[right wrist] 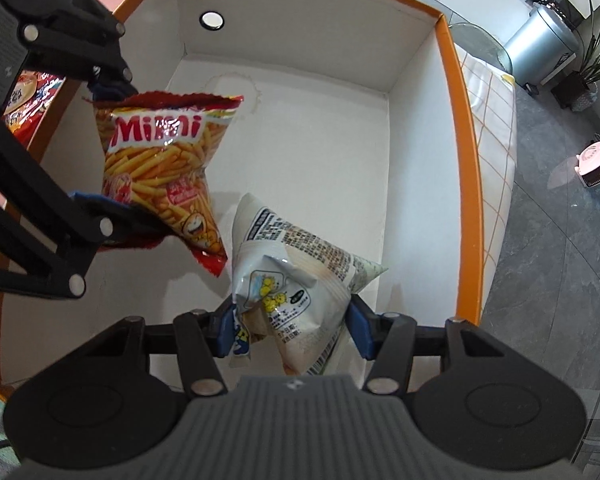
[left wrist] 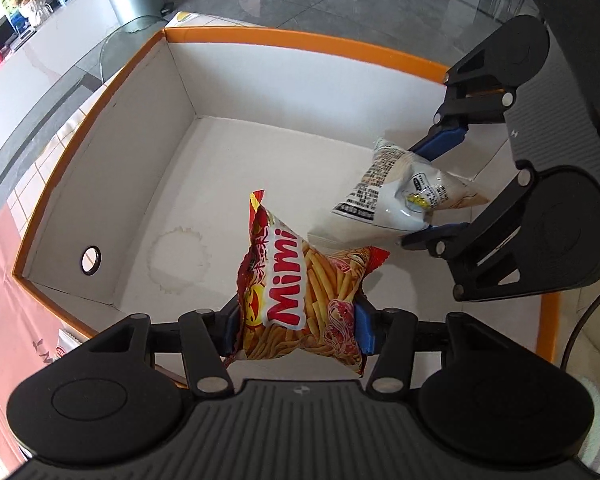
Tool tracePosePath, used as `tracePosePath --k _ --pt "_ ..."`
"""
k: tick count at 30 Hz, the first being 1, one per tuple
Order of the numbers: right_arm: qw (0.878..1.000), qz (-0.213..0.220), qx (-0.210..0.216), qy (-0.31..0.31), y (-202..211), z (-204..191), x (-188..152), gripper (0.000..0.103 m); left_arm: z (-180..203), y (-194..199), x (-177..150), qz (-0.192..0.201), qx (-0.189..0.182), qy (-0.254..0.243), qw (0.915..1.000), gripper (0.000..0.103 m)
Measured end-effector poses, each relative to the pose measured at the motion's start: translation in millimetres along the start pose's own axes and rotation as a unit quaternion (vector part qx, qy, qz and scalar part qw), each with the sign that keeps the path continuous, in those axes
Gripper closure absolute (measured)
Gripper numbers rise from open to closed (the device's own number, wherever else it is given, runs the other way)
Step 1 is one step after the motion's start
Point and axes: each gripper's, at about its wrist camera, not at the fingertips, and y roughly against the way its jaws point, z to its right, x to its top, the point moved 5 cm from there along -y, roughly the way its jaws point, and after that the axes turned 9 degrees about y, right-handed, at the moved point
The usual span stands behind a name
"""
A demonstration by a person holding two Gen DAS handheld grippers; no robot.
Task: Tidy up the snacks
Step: 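Carry both held bags over the orange box with both tools, then open both tools to drop the bags into the orange box, then move both tools back over the snack pile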
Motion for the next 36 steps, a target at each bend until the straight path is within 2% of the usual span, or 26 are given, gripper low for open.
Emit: tracePosePath --k 5,8,11,15,18,22,31,36 --pt "1.0 -0.007 -0.001 -0.003 -7.2 1.8 -0.1 0.046 -0.6 -0.5 1.6 0.0 0.002 0.0 1.0 0.033" --pt "1.0 -0.008 0.001 -0.009 -8.2 3.4 0.6 0.042 -2.3 4.0 1.4 0.012 0.002 0.007 0.9999 0.023" --pt "1.0 -0.005 -0.006 -0.01 -5.0 4.6 1.4 0.035 -3.7 12.5 1.8 0.024 -0.001 0.018 0.9995 0.022" --pt "1.0 0.007 -0.017 -0.023 7.4 7.9 2.9 0.034 -7.4 31.5 0.0 0.048 -0.001 0.034 0.9983 0.021" --pt "0.998 0.022 -0.019 -0.049 20.7 9.5 1.9 0.029 -10.0 49.7 -4.1 0.067 -0.003 0.05 0.9965 0.021" --pt "0.995 0.039 -0.034 -0.088 39.4 6.2 0.0 0.029 -12.4 74.7 -12.9 0.088 0.014 0.054 0.9946 0.021" --pt "0.968 0.103 -0.078 -0.214 88.9 -27.2 -6.3 0.028 -45.7 128.4 -60.7 0.12 0.055 0.11 0.9851 0.021" --pt "0.951 0.157 -0.054 -0.261 110.7 -70.8 4.0 0.028 -81.8 153.1 -101.6 0.13 0.073 0.17 0.974 0.021"
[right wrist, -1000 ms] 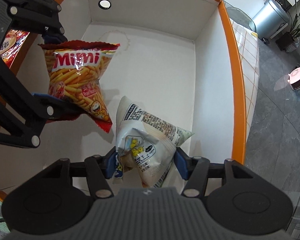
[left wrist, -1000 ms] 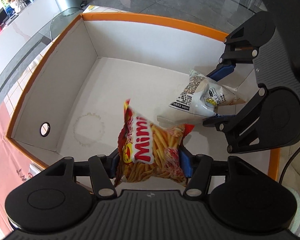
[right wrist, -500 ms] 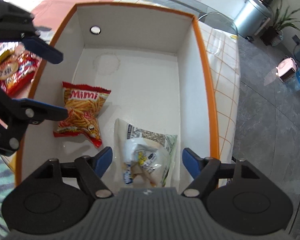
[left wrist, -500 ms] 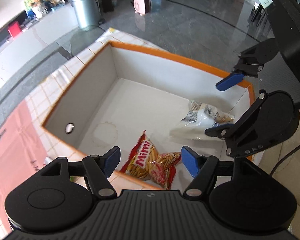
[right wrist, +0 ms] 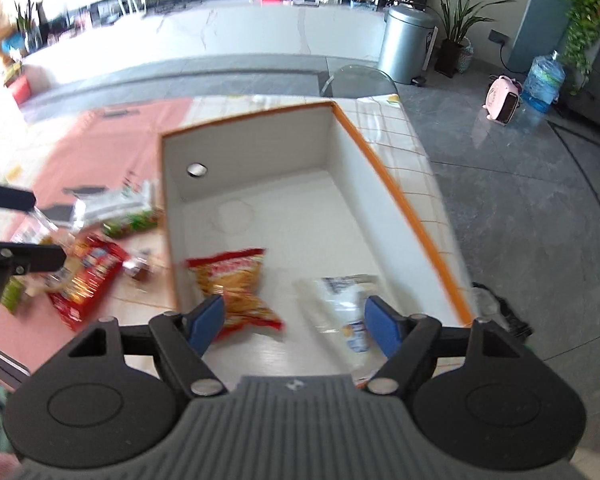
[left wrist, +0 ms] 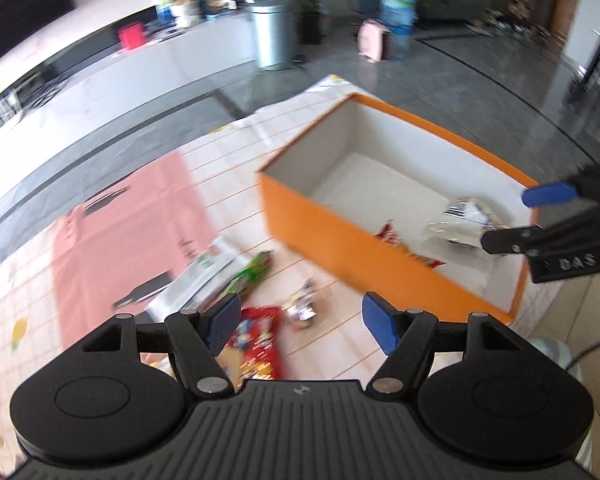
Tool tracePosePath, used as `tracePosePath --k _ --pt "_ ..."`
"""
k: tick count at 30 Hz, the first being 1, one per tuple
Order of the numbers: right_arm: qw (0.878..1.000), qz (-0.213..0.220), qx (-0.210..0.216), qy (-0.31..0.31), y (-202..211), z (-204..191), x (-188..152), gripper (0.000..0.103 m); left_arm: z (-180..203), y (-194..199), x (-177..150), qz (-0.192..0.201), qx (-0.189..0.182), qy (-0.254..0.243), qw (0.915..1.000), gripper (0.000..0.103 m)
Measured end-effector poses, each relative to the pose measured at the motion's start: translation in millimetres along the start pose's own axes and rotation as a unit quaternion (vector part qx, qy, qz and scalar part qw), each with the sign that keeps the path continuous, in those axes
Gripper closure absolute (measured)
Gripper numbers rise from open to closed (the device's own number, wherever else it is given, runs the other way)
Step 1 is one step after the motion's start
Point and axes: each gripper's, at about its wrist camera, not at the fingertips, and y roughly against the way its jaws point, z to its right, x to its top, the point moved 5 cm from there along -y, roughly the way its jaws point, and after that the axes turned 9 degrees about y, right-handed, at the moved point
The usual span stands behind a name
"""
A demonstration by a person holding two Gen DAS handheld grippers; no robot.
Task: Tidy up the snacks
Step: 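Move both tools back over the snack pile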
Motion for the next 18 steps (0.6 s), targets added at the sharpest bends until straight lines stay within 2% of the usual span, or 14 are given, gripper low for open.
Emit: tracePosePath --k 4,7,11,14,18 --pt "0.999 0.043 0.012 -0.003 11.9 -46.5 -1.2 0.028 -42.3 19.2 -15.5 0.011 0.036 0.033 0.9987 0.021" --pt "0.997 0.062 0.031 -0.019 13.2 -78.7 -4.6 0.029 -72.0 31.2 -32.2 0.016 0.045 0.066 0.9967 0.021" --pt "0.996 0.069 0.049 -0.042 5.6 -118.4 -13.1 0.029 -106.5 35.5 -54.2 0.022 0.05 0.114 0.992 0.021" --pt "0.995 0.07 0.047 -0.051 -4.4 -146.0 -19.0 0.029 -121.5 36.8 -71.6 0.035 0.064 0.121 0.99 0.021" --pt "0.995 0.067 0.047 -0.061 -15.4 -172.2 -25.5 0.029 -131.0 29.7 -88.2 0.033 0.07 0.123 0.9893 0.021"
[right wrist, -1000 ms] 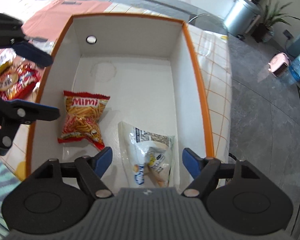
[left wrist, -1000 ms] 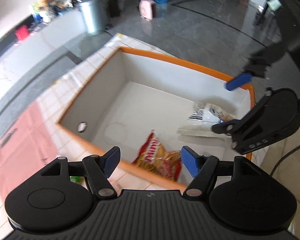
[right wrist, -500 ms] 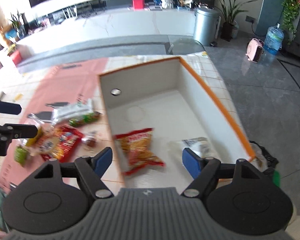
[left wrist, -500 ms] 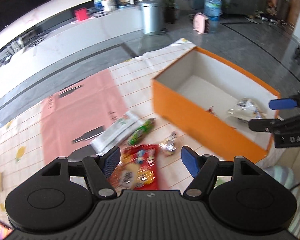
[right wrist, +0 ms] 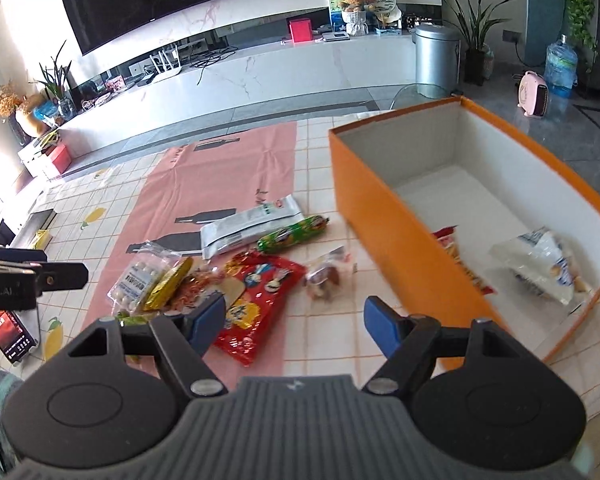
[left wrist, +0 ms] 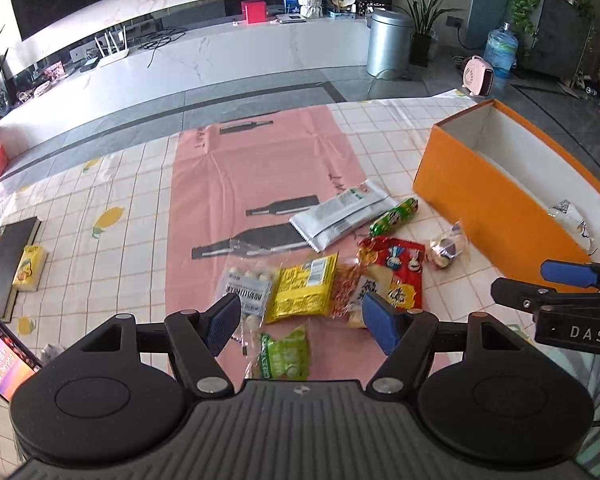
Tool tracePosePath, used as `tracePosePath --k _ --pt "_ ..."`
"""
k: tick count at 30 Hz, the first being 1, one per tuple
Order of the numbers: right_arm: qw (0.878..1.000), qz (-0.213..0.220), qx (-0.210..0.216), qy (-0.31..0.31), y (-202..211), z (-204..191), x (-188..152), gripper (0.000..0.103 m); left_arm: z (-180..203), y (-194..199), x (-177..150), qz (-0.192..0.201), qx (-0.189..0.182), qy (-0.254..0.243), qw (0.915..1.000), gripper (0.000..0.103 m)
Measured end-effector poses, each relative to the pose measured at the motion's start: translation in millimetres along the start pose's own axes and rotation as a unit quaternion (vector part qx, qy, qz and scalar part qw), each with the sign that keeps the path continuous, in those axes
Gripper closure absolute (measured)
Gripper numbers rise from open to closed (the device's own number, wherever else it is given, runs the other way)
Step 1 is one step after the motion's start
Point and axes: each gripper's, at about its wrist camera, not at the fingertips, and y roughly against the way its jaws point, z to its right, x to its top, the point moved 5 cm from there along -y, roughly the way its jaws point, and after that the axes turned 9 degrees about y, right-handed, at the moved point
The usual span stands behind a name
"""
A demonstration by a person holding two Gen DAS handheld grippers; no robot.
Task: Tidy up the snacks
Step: 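Move both tools back over the snack pile, then grasp the green raisin bag with the left tool while the right tool grasps the red spicy bag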
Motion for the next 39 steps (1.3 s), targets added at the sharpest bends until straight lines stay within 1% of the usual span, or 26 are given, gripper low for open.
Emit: tracePosePath --k 4,6,9,13,21,29,31,33,36,37,38,39 --pt "1.0 -0.01 0.004 -0.008 -10.5 -14.6 -9.2 0.029 -6.1 -11.4 -14.2 -0.006 -0.009 0.004 0.9999 0.021" --pt "1.0 -0.015 -0.001 -0.001 -15.8 -20.7 -13.6 0.029 -9.3 -17.4 -18.6 -0.016 -0.006 0.005 0.9998 0.021" --pt "1.0 -0.024 -0.004 0.008 -25.5 -25.4 -18.2 0.029 -17.3 -32.5 -25.8 -0.04 0.004 0.02 0.999 0.021" --pt "0.999 -0.039 0.0 -0.006 -40.7 -26.0 -20.9 0.029 -23.1 -52.9 -36.2 -0.079 0.017 0.028 0.9963 0.021" --pt "0.998 -0.067 -0.008 0.007 -70.7 -30.5 -17.4 0.025 -31.8 -77.7 -39.0 -0.109 0.024 0.052 0.9923 0.021" --pt "0.994 -0.098 -0.013 0.033 -103.1 -39.9 -16.9 0.025 -34.7 -103.2 -45.0 -0.128 0.016 0.049 0.9905 0.021" --pt "0.994 -0.104 -0.01 0.033 -110.6 -40.7 -16.9 0.025 -36.7 -109.3 -46.7 -0.134 0.016 0.053 0.9895 0.021" --pt "0.993 -0.108 -0.008 0.034 -117.7 -42.1 -17.0 0.025 -38.9 -112.7 -47.4 -0.136 0.008 0.061 0.9888 0.021" --pt "0.993 -0.113 -0.006 0.038 -126.7 -44.4 -18.2 0.025 -40.8 -116.0 -47.1 -0.136 -0.002 0.068 0.9883 0.025" --pt "0.992 -0.116 -0.005 0.04 -129.7 -45.0 -19.1 0.025 -40.6 -116.4 -46.9 -0.134 -0.007 0.069 0.9885 0.029" --pt "0.992 -0.116 -0.005 0.04 -131.9 -45.3 -19.8 0.025 -40.2 -116.6 -46.5 -0.132 -0.012 0.069 0.9888 0.03" --pt "0.993 -0.114 -0.004 0.039 -133.2 -45.3 -20.4 0.025 -39.6 -116.6 -46.6 -0.129 -0.015 0.067 0.9892 0.031"
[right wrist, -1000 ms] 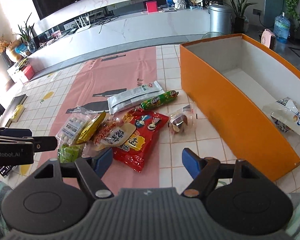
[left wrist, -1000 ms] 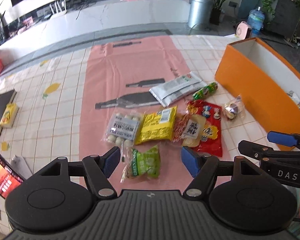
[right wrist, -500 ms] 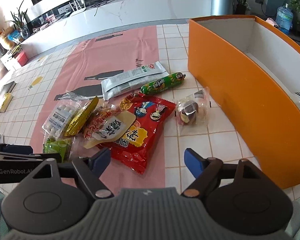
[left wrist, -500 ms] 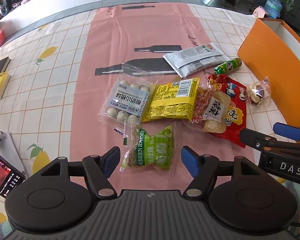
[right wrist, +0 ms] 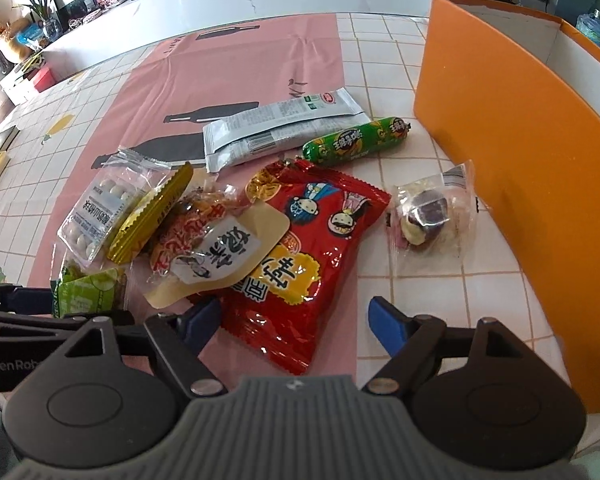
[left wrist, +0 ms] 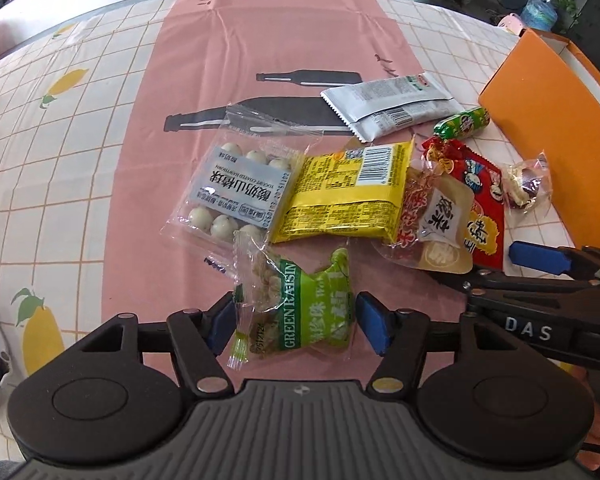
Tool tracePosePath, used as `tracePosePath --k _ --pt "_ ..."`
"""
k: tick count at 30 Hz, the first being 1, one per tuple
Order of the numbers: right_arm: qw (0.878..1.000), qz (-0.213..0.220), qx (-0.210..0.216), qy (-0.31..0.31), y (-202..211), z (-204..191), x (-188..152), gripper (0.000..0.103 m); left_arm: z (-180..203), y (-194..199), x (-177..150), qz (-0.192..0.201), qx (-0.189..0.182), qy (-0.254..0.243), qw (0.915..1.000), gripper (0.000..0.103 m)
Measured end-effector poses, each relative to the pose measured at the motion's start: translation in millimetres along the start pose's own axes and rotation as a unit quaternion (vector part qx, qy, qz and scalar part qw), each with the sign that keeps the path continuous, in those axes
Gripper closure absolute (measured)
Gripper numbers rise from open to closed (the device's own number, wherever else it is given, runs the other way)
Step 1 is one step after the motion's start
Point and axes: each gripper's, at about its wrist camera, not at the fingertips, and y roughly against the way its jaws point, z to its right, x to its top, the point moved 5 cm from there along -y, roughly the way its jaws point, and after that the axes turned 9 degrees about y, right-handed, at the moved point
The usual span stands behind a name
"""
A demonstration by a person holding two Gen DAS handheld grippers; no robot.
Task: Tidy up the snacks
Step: 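Grasp the green raisin bag with the left tool while the right tool grasps the red spicy bag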
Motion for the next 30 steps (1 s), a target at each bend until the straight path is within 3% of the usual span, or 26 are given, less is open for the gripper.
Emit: tracePosePath --k 2,10,13,21,30 --pt "1.0 0.005 0.003 0.001 -1.3 -0.8 0.6 0.027 2.9 -0.1 -0.1 0.003 -0.004 -0.006 1.0 0.033" --pt "1.0 0.016 0.001 0.017 6.2 -1.3 3.0 0.072 4.3 3.4 1.4 0.008 -0.014 0.005 0.9999 0.039" --pt "1.0 0.015 0.015 0.008 11.2 3.5 2.1 0.083 3.6 7.9 2.8 0.013 -0.026 0.021 0.9994 0.04" --pt "1.0 0.013 0.015 0.024 32.5 12.2 -11.9 0.087 10.4 19.3 1.2 0.021 -0.03 0.024 0.9991 0.04" --pt "0.999 -0.027 0.001 0.025 53.1 44.2 -48.4 0.086 23.6 25.1 -5.3 0.019 -0.034 0.018 0.9991 0.042"
